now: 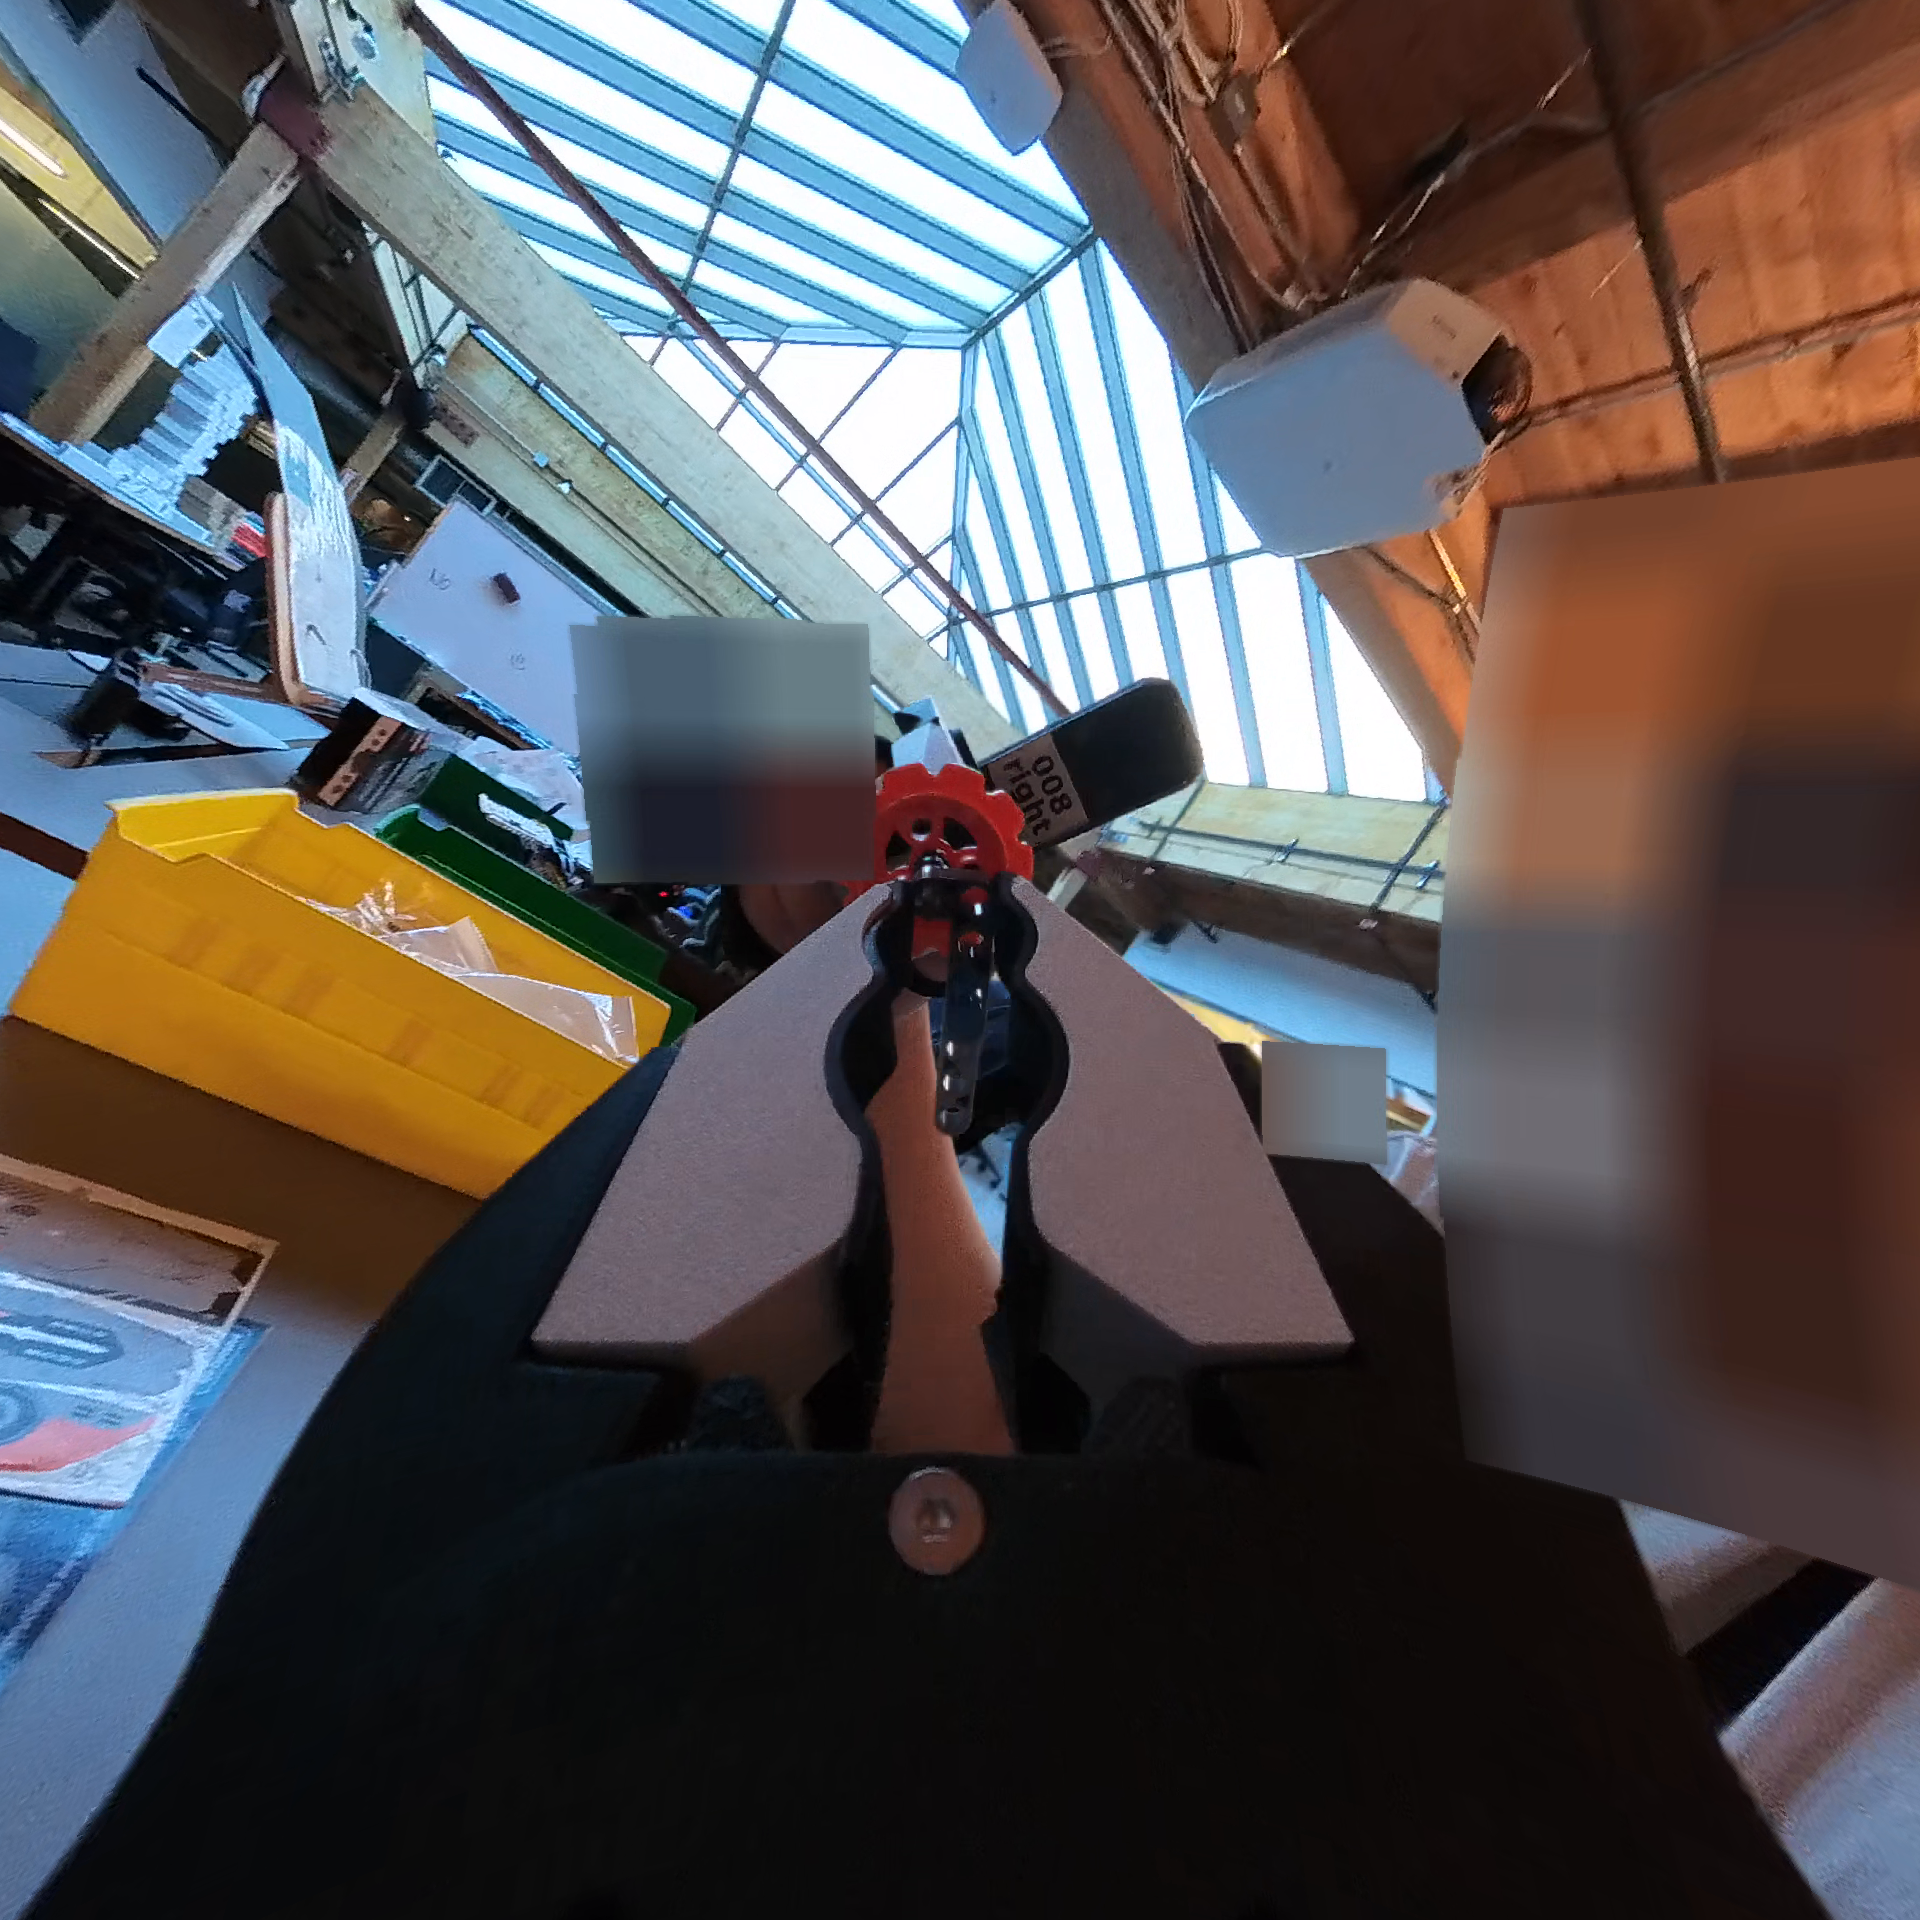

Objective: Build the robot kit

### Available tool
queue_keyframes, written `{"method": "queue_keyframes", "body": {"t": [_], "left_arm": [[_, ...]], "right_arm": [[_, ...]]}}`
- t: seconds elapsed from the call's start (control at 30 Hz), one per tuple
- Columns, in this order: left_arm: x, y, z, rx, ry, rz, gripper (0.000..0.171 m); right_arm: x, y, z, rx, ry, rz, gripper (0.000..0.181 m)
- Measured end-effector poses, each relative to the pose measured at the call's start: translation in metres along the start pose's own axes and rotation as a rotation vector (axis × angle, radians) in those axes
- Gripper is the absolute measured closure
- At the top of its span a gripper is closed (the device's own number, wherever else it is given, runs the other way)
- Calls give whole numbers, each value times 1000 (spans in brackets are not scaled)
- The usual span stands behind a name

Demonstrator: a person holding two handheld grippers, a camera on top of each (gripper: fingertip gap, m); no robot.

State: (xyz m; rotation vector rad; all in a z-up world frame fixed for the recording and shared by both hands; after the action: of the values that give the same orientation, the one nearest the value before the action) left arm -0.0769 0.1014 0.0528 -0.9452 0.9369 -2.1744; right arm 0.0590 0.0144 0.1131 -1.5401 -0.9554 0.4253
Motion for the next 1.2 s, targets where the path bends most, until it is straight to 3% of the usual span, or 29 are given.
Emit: {"method": "queue_keyframes", "body": {"t": [1.2], "left_arm": [[0, 4, 3, -26, 5, -8, 160]], "right_arm": [[3, 5, 6, 28, -57, 58, 175]]}}
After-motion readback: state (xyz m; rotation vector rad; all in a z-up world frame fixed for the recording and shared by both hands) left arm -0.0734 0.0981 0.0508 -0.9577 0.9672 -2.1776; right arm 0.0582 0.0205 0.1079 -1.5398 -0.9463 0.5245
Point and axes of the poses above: each gripper's, where its closed fingertips meet, z out along the fingers, y out of its underside, x = y × z across the jaws, the point moved 8 cm from there along -z, back along the fingers, and after that the axes turned 15 degrees about z, right-handed, at the moved point
